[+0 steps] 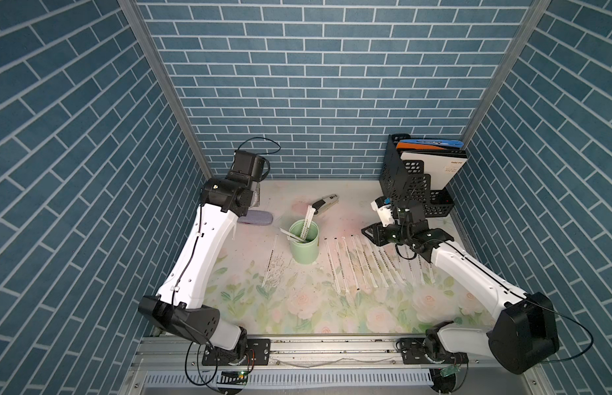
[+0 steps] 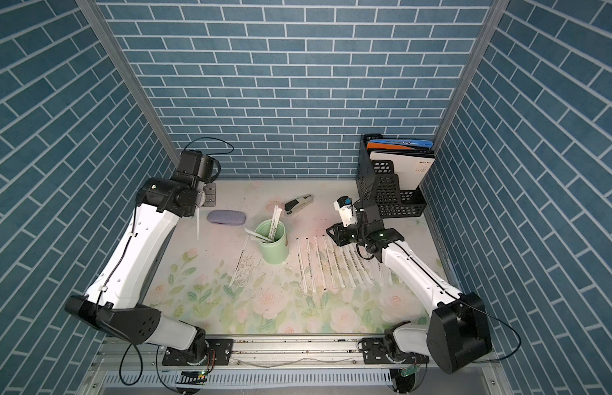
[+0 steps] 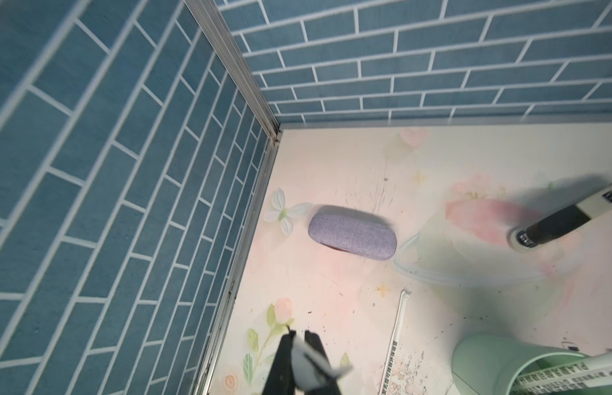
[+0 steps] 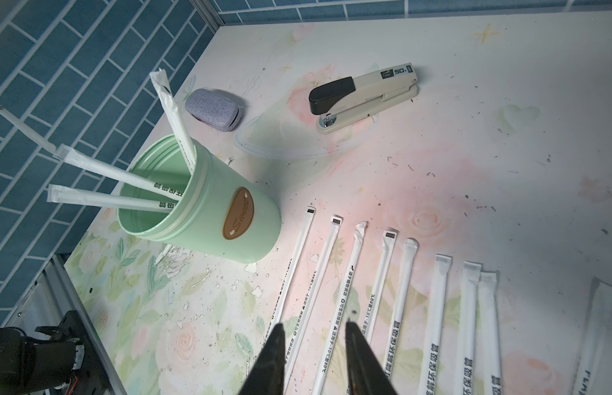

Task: Take the straws out of the storage container
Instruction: Place the straw at the center of the board.

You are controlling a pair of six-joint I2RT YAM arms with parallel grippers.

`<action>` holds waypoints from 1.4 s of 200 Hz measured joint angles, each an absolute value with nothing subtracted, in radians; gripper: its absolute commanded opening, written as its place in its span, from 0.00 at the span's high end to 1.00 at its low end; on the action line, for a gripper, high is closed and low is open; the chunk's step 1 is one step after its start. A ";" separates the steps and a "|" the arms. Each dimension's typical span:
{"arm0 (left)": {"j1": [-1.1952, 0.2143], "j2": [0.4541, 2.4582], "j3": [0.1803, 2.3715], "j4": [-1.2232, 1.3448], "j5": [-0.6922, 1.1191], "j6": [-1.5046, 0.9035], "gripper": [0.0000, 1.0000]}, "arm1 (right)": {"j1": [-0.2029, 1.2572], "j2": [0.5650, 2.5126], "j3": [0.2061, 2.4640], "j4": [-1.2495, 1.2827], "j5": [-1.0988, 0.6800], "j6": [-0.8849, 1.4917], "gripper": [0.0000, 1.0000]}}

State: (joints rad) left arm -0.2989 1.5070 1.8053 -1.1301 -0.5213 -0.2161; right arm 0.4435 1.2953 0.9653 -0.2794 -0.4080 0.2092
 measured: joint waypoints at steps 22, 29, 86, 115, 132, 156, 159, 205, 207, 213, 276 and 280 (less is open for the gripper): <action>-0.287 1.554 1.745 -1.116 -0.488 -0.218 0.93 | 0.443 1.293 0.952 -0.276 -0.408 0.209 0.70; -0.285 1.570 1.726 -1.111 -0.477 -0.220 0.93 | 0.443 1.292 0.948 -0.276 -0.408 0.209 0.70; -0.272 1.694 1.604 -1.077 -0.407 -0.228 0.93 | 0.443 1.291 0.930 -0.274 -0.409 0.209 0.70; -0.266 1.728 1.539 -1.051 -0.379 -0.229 0.93 | 0.443 1.291 0.923 -0.262 -0.409 0.209 0.70; -0.264 1.741 1.510 -1.034 -0.361 -0.229 0.93 | 0.443 1.291 0.917 -0.257 -0.410 0.209 0.70; -0.264 1.756 1.491 -1.014 -0.343 -0.229 0.92 | 0.443 1.291 0.915 -0.253 -0.413 0.209 0.70; -0.264 1.758 1.490 -1.012 -0.342 -0.229 0.92 | 0.443 1.291 0.915 -0.252 -0.413 0.209 0.70; -0.258 1.803 1.487 -0.983 -0.318 -0.228 0.92 | 0.443 1.291 0.915 -0.249 -0.416 0.209 0.70; -0.258 1.805 1.487 -0.982 -0.318 -0.228 0.92 | 0.443 1.291 0.915 -0.249 -0.416 0.209 0.70; -0.258 1.811 1.487 -0.980 -0.315 -0.228 0.92 | 0.443 1.291 0.915 -0.249 -0.416 0.209 0.69; -0.240 1.829 1.469 -0.966 -0.284 -0.228 0.91 | 0.443 1.292 0.915 -0.245 -0.418 0.209 0.69; -0.238 1.829 1.467 -0.966 -0.282 -0.228 0.91 | 0.443 1.292 0.915 -0.245 -0.419 0.209 0.69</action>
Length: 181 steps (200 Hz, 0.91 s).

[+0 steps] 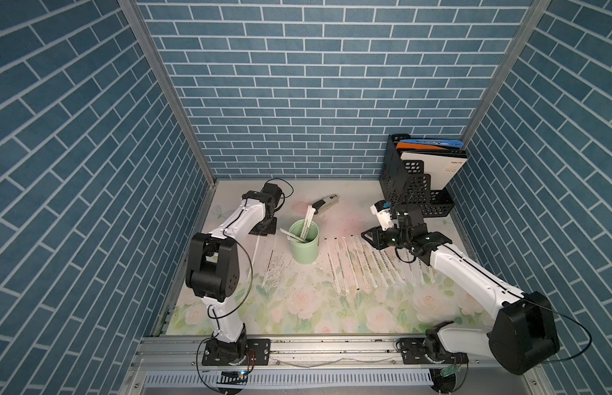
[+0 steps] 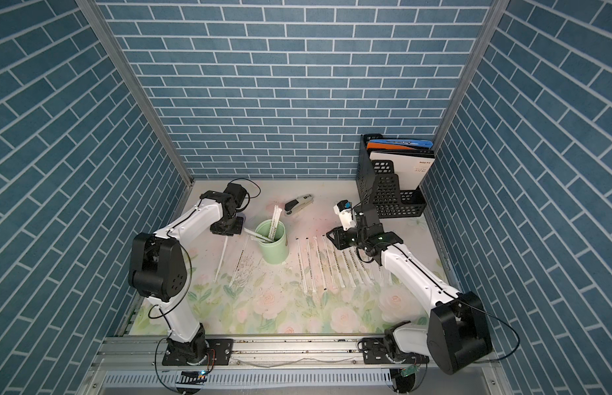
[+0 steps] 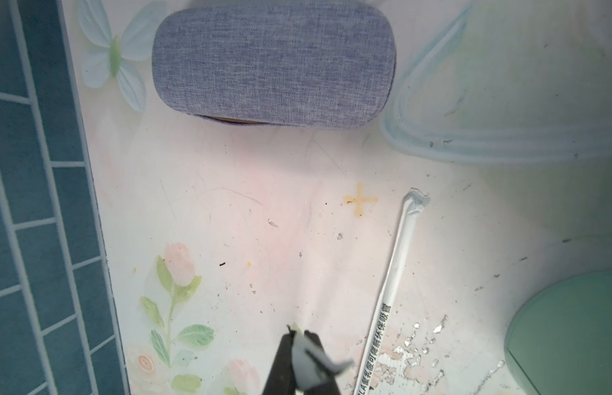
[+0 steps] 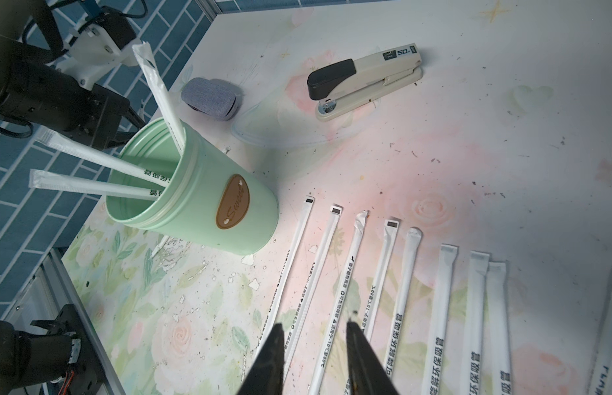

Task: Take the straws out of the storage container
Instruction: Place the straw at the center of the board.

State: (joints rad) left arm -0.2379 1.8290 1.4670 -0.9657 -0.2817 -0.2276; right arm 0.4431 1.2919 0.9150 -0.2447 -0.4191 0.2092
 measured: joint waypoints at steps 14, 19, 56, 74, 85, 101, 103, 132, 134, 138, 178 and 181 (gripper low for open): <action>-0.229 1.831 1.461 -0.966 -0.272 -0.228 0.91 | 0.443 1.292 0.913 -0.242 -0.421 0.209 0.69; -0.226 1.832 1.460 -0.965 -0.268 -0.228 0.91 | 0.443 1.292 0.912 -0.241 -0.422 0.209 0.69; -0.212 1.869 1.459 -0.952 -0.255 -0.228 0.88 | 0.443 1.292 0.904 -0.233 -0.425 0.209 0.69; -0.210 1.892 1.457 -0.946 -0.245 -0.230 0.83 | 0.443 1.292 0.902 -0.231 -0.426 0.209 0.69; -0.209 1.900 1.455 -0.941 -0.241 -0.231 0.81 | 0.443 1.292 0.902 -0.231 -0.427 0.210 0.69; -0.209 1.901 1.452 -0.938 -0.237 -0.233 0.79 | 0.443 1.292 0.902 -0.230 -0.429 0.210 0.69; -0.209 1.901 1.452 -0.937 -0.237 -0.232 0.78 | 0.443 1.292 0.902 -0.230 -0.430 0.209 0.69; -0.209 1.901 1.452 -0.928 -0.234 -0.233 0.77 | 0.443 1.293 0.902 -0.226 -0.433 0.209 0.69; -0.208 1.901 1.452 -0.928 -0.234 -0.233 0.77 | 0.443 1.293 0.902 -0.226 -0.433 0.210 0.69; -0.208 1.901 1.452 -0.927 -0.234 -0.233 0.77 | 0.443 1.294 0.902 -0.224 -0.434 0.209 0.69; -0.208 1.900 1.452 -0.927 -0.237 -0.237 0.69 | 0.443 1.299 0.902 -0.223 -0.438 0.210 0.69; -0.208 1.900 1.453 -0.926 -0.238 -0.239 0.68 | 0.443 1.299 0.902 -0.223 -0.438 0.210 0.69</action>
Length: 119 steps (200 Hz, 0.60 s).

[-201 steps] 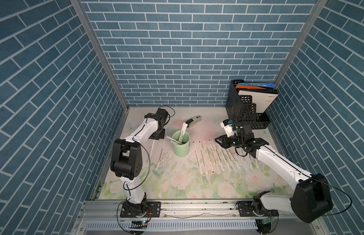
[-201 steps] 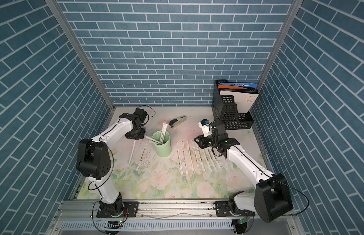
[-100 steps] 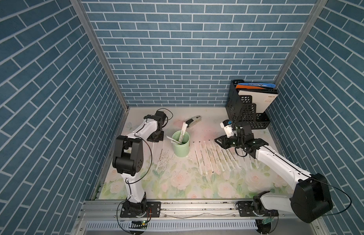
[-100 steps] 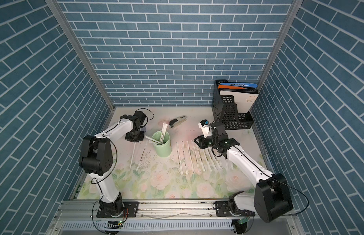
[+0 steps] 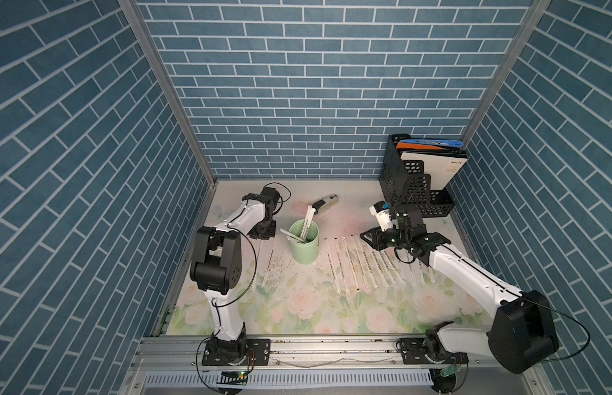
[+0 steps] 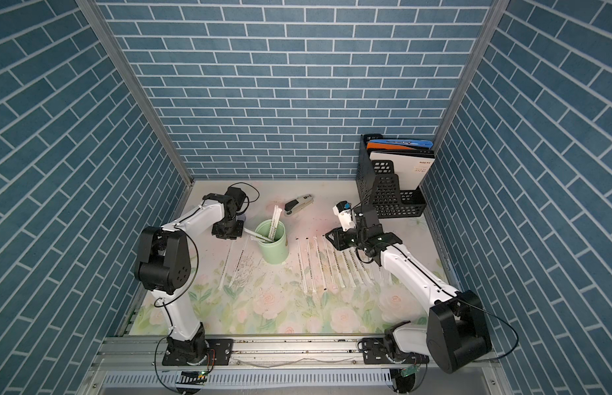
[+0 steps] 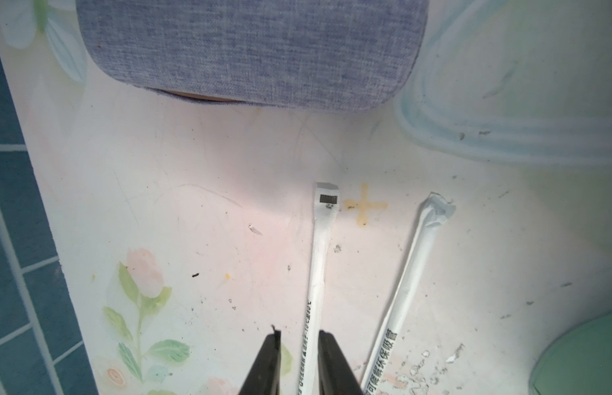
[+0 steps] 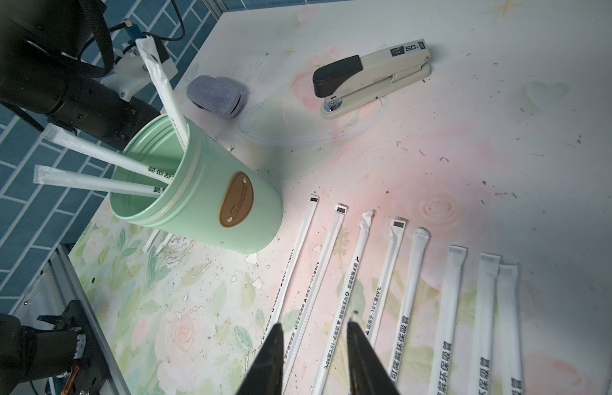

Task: Take the straws out of the storage container
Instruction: Place the straw at the center of the board.

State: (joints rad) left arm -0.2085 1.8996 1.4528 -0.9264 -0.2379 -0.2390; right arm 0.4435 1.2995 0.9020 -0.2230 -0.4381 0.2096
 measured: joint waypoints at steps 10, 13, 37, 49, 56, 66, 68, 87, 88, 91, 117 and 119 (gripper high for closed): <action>-0.208 1.893 1.454 -0.926 -0.239 -0.244 0.66 | 0.443 1.299 0.902 -0.223 -0.439 0.210 0.69; -0.208 1.890 1.455 -0.925 -0.239 -0.247 0.65 | 0.443 1.299 0.902 -0.223 -0.439 0.210 0.69; -0.208 1.819 1.457 -0.906 -0.229 -0.258 0.57 | 0.443 1.299 0.902 -0.223 -0.439 0.210 0.69; -0.208 1.756 1.457 -0.882 -0.208 -0.257 0.54 | 0.443 1.299 0.902 -0.223 -0.440 0.210 0.69; -0.208 1.712 1.457 -0.861 -0.192 -0.257 0.52 | 0.443 1.299 0.902 -0.223 -0.441 0.211 0.69; -0.208 1.649 1.456 -0.824 -0.165 -0.258 0.52 | 0.443 1.299 0.902 -0.223 -0.442 0.213 0.69; -0.208 1.632 1.456 -0.814 -0.157 -0.256 0.52 | 0.443 1.299 0.901 -0.222 -0.442 0.213 0.69; -0.208 1.504 1.442 -0.719 -0.090 -0.254 0.52 | 0.443 1.294 0.896 -0.221 -0.442 0.215 0.69; -0.208 1.493 1.440 -0.710 -0.082 -0.254 0.52 | 0.443 1.294 0.895 -0.221 -0.442 0.215 0.69; -0.208 1.475 1.435 -0.696 -0.073 -0.254 0.52 | 0.443 1.292 0.894 -0.220 -0.442 0.217 0.69; -0.218 1.346 1.385 -0.573 0.034 -0.245 0.49 | 0.445 1.276 0.885 -0.221 -0.442 0.232 0.69; -0.219 1.342 1.383 -0.568 0.040 -0.244 0.48 | 0.445 1.275 0.885 -0.221 -0.442 0.233 0.69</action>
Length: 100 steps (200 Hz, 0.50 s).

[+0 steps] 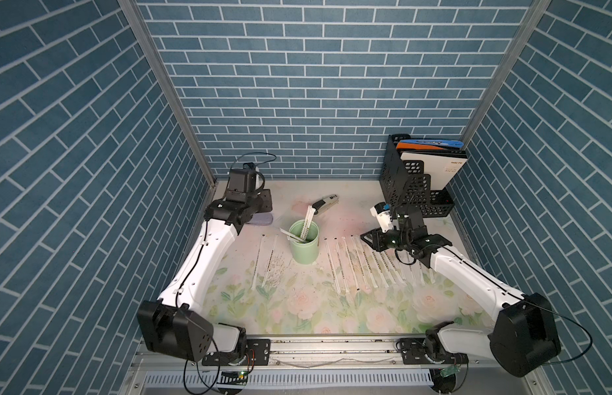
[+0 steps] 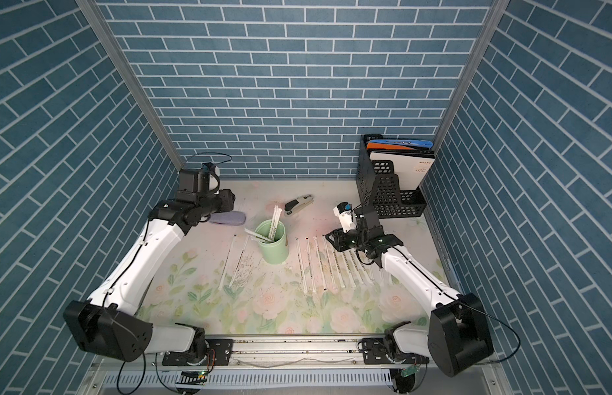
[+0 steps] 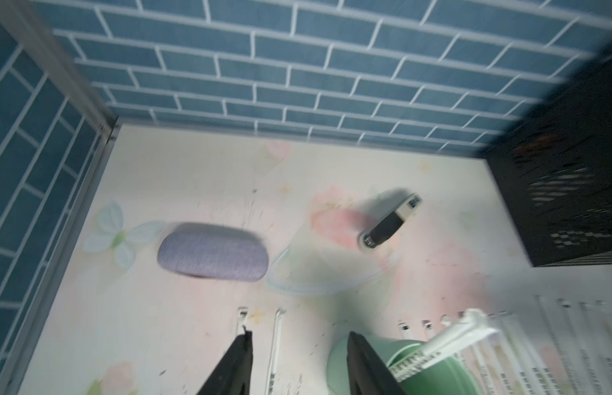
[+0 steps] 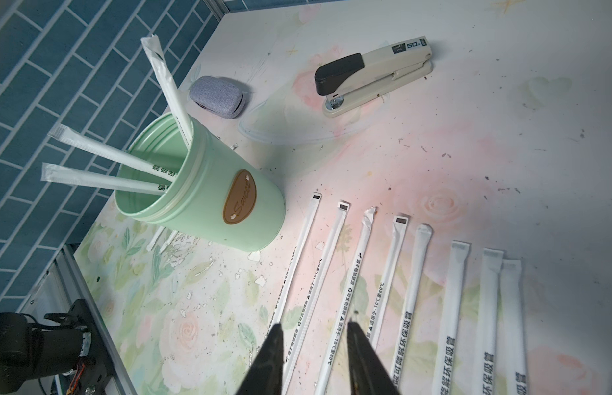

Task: Take the straws out of the storage container
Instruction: Place the straw at the center of the board, then pick up the straw from the container.

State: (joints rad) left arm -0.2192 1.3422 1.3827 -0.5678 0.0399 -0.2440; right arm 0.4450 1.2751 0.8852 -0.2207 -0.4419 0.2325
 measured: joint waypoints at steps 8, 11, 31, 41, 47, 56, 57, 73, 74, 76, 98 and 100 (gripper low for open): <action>-0.230 1.326 1.371 -0.540 0.067 -0.237 0.48 | 0.445 1.273 0.885 -0.220 -0.442 0.237 0.69; -0.235 1.323 1.368 -0.530 0.074 -0.233 0.48 | 0.446 1.272 0.885 -0.220 -0.442 0.238 0.69; -0.270 1.335 1.347 -0.479 0.116 -0.216 0.50 | 0.448 1.271 0.885 -0.220 -0.442 0.244 0.69; -0.287 1.353 1.331 -0.459 0.136 -0.210 0.50 | 0.450 1.271 0.885 -0.220 -0.442 0.250 0.68; -0.296 1.364 1.318 -0.447 0.144 -0.207 0.50 | 0.451 1.270 0.885 -0.220 -0.442 0.252 0.68; -0.310 1.378 1.297 -0.429 0.156 -0.205 0.50 | 0.453 1.271 0.885 -0.219 -0.442 0.257 0.68; -0.313 1.380 1.293 -0.427 0.158 -0.205 0.50 | 0.453 1.270 0.885 -0.219 -0.442 0.257 0.68; -0.340 1.399 1.253 -0.405 0.172 -0.204 0.50 | 0.454 1.271 0.885 -0.219 -0.442 0.258 0.68; -0.342 1.400 1.251 -0.405 0.173 -0.204 0.50 | 0.454 1.271 0.885 -0.219 -0.442 0.258 0.68; -0.347 1.402 1.247 -0.401 0.175 -0.204 0.50 | 0.454 1.271 0.885 -0.219 -0.442 0.258 0.68; -0.383 1.420 1.220 -0.374 0.186 -0.204 0.51 | 0.455 1.271 0.885 -0.219 -0.442 0.258 0.68; -0.386 1.420 1.219 -0.370 0.186 -0.205 0.51 | 0.455 1.271 0.885 -0.219 -0.442 0.258 0.68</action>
State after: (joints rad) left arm -0.3859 1.4204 1.2186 -0.3698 0.1856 -0.2047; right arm 0.4545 1.2705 0.8852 -0.2188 -0.4419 0.2581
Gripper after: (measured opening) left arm 0.494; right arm 0.315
